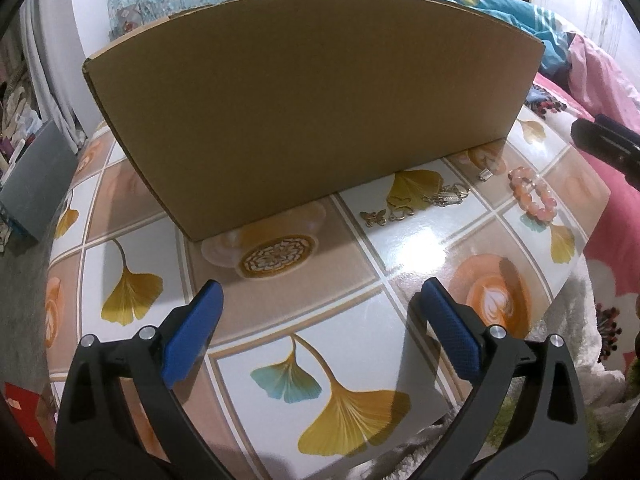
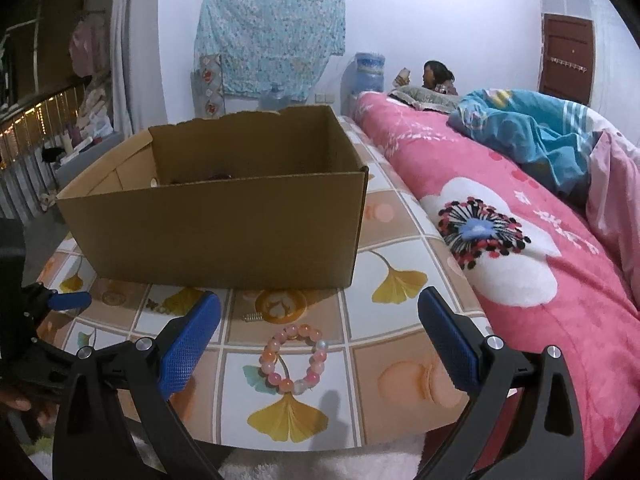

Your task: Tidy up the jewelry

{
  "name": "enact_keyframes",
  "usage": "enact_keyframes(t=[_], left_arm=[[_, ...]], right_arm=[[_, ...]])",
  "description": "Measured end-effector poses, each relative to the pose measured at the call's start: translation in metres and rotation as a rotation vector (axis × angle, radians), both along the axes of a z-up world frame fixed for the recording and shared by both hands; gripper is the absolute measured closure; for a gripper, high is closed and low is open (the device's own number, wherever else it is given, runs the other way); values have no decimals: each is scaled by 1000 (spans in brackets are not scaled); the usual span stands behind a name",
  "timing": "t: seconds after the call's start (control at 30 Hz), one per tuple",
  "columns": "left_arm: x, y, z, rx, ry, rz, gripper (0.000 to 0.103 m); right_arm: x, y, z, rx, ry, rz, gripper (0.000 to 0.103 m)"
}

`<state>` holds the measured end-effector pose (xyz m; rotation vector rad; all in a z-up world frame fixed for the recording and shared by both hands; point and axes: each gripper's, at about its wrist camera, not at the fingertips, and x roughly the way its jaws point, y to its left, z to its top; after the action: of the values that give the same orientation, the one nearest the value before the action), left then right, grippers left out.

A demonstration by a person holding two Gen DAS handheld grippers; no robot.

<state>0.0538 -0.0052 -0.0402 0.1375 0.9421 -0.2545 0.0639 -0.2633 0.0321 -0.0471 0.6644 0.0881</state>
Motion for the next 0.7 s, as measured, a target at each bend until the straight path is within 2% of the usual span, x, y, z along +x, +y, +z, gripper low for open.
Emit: enact_keyframes(t=[0.23,0.53,0.7], left_arm=[[4,-2,0,5,13,0,7],[5,-3,0,6,16,-5,7],[5,-2,-1,6,19,-2,7]], right_arm=[[1,3,-1,15,-4,32,7],[4,-6,-6,105,0,79,7],[0,-6,-7,112,-6,96,7]])
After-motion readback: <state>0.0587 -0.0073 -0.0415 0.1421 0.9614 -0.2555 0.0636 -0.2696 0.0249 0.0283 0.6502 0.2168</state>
